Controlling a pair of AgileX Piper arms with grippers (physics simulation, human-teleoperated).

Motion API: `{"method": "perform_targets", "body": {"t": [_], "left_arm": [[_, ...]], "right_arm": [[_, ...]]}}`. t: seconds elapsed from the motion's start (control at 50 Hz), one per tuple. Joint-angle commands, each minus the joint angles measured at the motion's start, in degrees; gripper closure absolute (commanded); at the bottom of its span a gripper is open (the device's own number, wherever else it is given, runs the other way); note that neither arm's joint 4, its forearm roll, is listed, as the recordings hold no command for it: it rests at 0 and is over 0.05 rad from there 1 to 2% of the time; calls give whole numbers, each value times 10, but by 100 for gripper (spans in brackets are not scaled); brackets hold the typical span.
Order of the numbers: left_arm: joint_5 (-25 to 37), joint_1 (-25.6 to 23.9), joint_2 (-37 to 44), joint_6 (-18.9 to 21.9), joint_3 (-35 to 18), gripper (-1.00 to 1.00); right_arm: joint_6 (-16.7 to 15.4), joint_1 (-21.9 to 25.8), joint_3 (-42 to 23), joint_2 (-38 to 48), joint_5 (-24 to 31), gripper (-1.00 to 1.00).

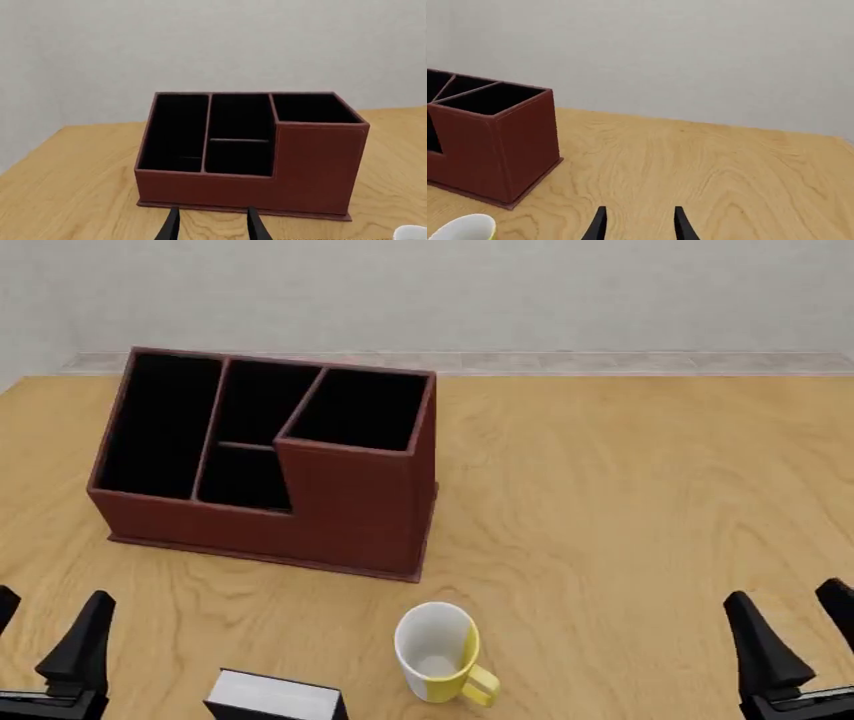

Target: Pick up the book and place it in the right compartment of the caddy.

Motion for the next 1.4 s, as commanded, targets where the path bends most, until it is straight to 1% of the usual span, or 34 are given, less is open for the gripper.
{"method": "perform_targets", "body": {"t": [0.02,0.06,0.1,0.12,0.14,0.16,0.2,0.24,0.26,0.3,0.34,0.4,0.42,0.44,0.46,0.48,0.5,0.52,0.54,0.56,0.58,0.6,0.62,0.64,0.68,0.74,0.9,0.94,0.96,1.0,1.04,1.18,1.22,1.4], "left_arm": [[-3,-3,-1,5,6,-100],[-4,-3,-1,5,8,-100],[-2,-5,-1,5,10,-100],[-2,-5,-1,5,10,-100],[-4,-4,-1,7,11,-100],[-4,-3,-1,7,12,-100],[-4,-1,-1,7,11,-100],[-5,0,-1,8,11,-100],[-5,1,-1,6,11,-100],[-7,3,-1,9,12,-100],[-7,4,-1,9,12,-100],[-8,4,-1,11,13,-100],[-8,4,-1,11,13,-100],[-8,7,-1,10,13,-100],[-8,7,-1,10,13,-100],[-6,8,-1,8,13,-100],[-6,8,-1,8,13,-100],[-7,8,-1,8,13,-100],[-8,9,-1,8,12,-100],[-8,10,-1,8,12,-100],[-8,10,-1,8,12,-100],[-8,12,-1,8,12,-100],[-9,13,-1,8,12,-100],[-9,13,-1,8,13,-100],[-9,14,-1,9,13,-100],[-9,17,-1,8,13,-100],[-13,21,-2,8,13,-100],[-14,23,-2,7,13,-100],[-14,23,-2,6,12,-100],[-14,24,-2,5,12,-100],[-14,24,-2,5,12,-100],[-15,25,-2,-3,9,-100],[-16,25,-2,-3,8,-100],[-19,30,-2,-6,10,-100]], "right_arm": [[-41,88,-42,47,12,-100],[-47,106,-49,77,4,-100],[-75,124,-54,98,-2,-100],[-75,124,-54,99,-3,-100],[-71,142,-62,126,-9,-100],[-68,152,-67,129,-8,-100],[-79,167,-72,146,-14,-100],[-79,174,-75,150,-15,-100],[-69,185,-83,160,-14,-100],[-86,196,-85,176,-22,-100],[-84,211,-93,199,-29,-100],[-101,235,-95,238,-48,-100],[-101,235,-95,238,-48,-100],[-104,244,-97,271,-62,-100],[-104,245,-97,272,-63,-100],[-87,266,-106,291,-66,-100],[-87,266,-106,292,-66,-100],[-96,265,-106,302,-72,-100],[-97,289,-109,336,-86,-100],[-100,291,-111,342,-88,-100],[-100,291,-111,342,-88,-100],[-100,310,-117,363,-95,-100],[-101,317,-119,373,-99,-100],[-111,317,-118,386,-108,-100],[-107,333,-123,409,-116,-100],[-114,351,-132,442,-125,-100],[-115,396,-161,487,-128,-100],[-118,396,-166,494,-129,-100],[-114,407,-172,506,-129,-100],[-122,412,-175,517,-132,-100],[-122,418,-179,525,-133,-100],[-112,458,-199,587,-156,-100],[-120,470,-207,607,-160,-100],[-121,521,-237,662,-171,-100]]}}
